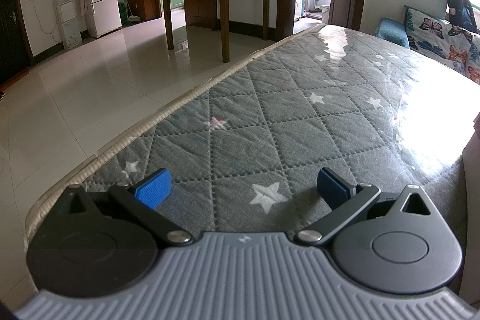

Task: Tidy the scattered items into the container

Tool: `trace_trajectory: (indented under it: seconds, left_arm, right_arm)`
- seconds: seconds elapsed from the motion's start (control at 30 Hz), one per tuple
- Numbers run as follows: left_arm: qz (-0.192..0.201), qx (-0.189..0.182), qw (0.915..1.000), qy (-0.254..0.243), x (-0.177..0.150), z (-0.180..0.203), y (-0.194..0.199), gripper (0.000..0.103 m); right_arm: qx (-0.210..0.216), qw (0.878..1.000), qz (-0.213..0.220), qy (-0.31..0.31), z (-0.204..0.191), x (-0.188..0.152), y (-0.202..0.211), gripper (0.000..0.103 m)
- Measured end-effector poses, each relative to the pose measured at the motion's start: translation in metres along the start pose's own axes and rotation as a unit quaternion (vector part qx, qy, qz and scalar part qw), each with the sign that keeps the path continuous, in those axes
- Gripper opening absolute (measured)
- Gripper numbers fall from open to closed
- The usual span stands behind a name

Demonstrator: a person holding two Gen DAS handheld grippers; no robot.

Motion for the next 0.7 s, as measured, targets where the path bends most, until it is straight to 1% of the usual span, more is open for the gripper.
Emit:
trace_trajectory:
  seconds: [0.7]
  left_arm:
    - [0.0,0.0,1.0,0.0,0.0,0.0,0.0,0.103]
  right_arm:
    - [0.0,1.0,0.0,0.0,-0.005,-0.0039,0.0033,0.103]
Point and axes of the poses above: each gripper's, at about its wrist camera, not at the fingertips, and y roughly against the way its jaws point, z to its right, x to its top, the point moved 9 cm from there along -y, roughly the way its jaws point, and after that the axes turned 9 degrees about y, right-handed, at the moved point
